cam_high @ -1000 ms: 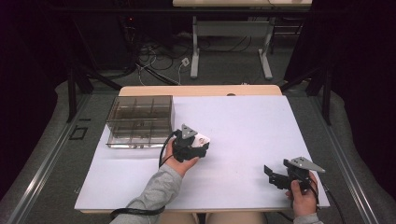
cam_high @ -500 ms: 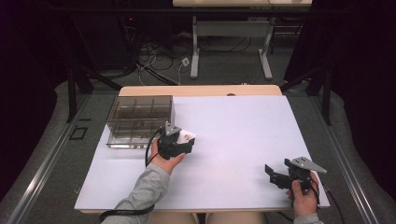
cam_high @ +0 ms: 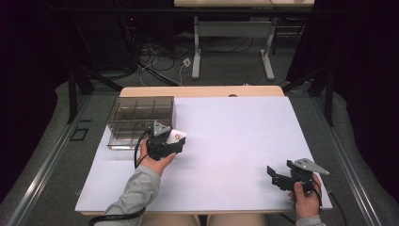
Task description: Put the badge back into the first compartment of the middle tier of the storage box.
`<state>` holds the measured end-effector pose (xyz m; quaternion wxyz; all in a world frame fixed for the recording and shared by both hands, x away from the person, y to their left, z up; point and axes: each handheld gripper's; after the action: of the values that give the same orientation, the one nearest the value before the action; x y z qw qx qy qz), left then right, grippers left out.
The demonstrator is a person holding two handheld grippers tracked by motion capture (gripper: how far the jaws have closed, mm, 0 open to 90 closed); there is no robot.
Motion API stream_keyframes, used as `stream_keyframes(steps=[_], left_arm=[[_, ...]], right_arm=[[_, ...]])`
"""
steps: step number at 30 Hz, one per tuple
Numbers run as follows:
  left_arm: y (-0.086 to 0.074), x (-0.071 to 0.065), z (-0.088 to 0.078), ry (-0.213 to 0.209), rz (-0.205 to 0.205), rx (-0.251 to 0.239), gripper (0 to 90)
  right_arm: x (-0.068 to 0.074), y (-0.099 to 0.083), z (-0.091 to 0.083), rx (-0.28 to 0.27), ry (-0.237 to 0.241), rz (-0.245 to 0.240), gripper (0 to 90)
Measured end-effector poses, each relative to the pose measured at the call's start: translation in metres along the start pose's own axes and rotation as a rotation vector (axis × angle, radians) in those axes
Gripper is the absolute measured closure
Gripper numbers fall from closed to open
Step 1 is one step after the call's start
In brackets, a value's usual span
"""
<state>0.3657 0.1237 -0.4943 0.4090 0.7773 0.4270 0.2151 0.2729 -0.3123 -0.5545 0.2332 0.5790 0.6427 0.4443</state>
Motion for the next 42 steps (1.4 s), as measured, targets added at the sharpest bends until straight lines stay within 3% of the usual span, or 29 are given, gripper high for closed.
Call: stream_keyframes(steps=[13,20,27,34,35,42], left_arm=[[0.003,0.014,-0.012,0.035,-0.022,-0.017,33.5],[0.002,0.023,-0.016,0.055,-0.032,-0.003,33.5],[0.0,0.034,-0.021,0.087,-0.073,-0.007,33.5],[0.001,0.041,-0.026,0.113,-0.087,-0.028,33.5],[0.002,0.043,-0.027,0.118,-0.089,-0.028,33.5],[0.004,0.05,-0.03,0.144,-0.081,-0.02,33.5]], right_arm=[[0.0,-0.001,0.001,0.01,-0.001,0.005,14.0],[0.0,-0.002,0.004,0.017,0.018,0.014,14.2],[0.003,-0.006,0.011,0.083,0.059,0.016,14.3],[0.001,-0.004,0.008,0.063,0.051,0.028,14.3],[0.001,-0.004,0.007,0.039,0.052,0.045,14.3],[-0.002,-0.003,0.005,0.037,0.044,0.044,14.3]])
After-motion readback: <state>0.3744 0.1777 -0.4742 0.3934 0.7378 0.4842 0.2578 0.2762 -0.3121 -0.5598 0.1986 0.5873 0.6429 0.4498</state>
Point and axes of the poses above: each handheld gripper's, and its own axes: z roughly forward along the jaws, y roughly out of its top, x roughly to its left, and after that the axes turned 6 degrees about z, right-handed
